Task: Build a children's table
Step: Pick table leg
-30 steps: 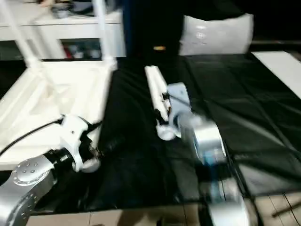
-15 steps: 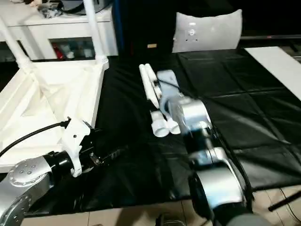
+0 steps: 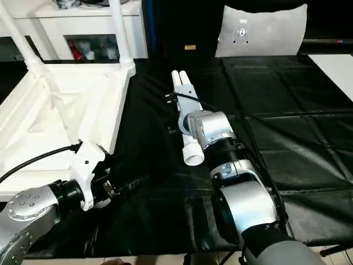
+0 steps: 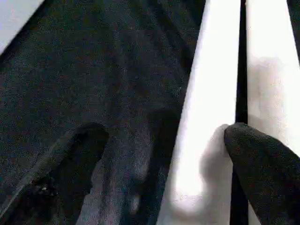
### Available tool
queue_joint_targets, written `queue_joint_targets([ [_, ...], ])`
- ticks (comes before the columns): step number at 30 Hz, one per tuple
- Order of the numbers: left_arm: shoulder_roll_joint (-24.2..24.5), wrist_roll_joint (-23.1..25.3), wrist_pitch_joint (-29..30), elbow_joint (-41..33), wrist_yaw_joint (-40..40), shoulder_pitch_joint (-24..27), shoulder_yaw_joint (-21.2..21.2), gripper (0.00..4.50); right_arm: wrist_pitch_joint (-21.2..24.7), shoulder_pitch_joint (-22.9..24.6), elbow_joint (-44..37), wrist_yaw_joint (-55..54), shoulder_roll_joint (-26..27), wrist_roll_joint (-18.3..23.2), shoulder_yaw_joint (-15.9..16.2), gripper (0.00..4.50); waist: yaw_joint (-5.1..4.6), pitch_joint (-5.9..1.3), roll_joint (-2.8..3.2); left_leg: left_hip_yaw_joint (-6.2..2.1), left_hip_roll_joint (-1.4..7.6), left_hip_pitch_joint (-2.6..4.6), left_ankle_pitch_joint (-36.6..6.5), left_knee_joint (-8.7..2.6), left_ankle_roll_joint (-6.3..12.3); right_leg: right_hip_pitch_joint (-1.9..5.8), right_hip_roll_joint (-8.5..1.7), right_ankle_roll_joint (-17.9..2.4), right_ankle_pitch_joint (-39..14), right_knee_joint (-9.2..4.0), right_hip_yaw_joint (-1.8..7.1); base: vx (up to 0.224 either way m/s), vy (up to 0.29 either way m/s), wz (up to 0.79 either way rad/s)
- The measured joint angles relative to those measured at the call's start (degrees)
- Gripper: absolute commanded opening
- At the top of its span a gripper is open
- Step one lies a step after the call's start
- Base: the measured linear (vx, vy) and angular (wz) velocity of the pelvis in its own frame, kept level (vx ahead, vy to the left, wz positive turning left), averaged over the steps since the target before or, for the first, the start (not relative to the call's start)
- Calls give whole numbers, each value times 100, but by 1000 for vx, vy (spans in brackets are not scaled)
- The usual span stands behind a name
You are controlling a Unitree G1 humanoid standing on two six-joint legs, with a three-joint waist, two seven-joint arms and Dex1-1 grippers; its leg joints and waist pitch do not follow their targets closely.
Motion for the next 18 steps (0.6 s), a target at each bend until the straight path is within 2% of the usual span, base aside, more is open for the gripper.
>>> queue_joint_targets([
  [4, 24, -23, 7, -7, 4, 0, 0, 444, 123, 15, 391, 9, 88, 3, 28, 450, 0, 2, 0, 2, 2, 6, 18, 2, -29, 2, -1, -2, 7, 18, 2, 0, 0, 0],
  [12, 36, -47, 23, -7, 7, -13, -1, 444, 155, -9, 482, 124, 99, 4, 24, 450, 20, 1, 0, 2, 14, 6, 35, 4, -57, -16, 3, 6, 2, 55, -2, 0, 0, 0],
  [18, 37, -50, 23, -7, 9, -41, -10, 450, 269, -40, 514, 295, 126, 27, 22, 390, 24, 0, -2, 2, 16, 6, 35, 4, -57, -15, 3, 1, 5, 55, -2, 0, 0, 0],
])
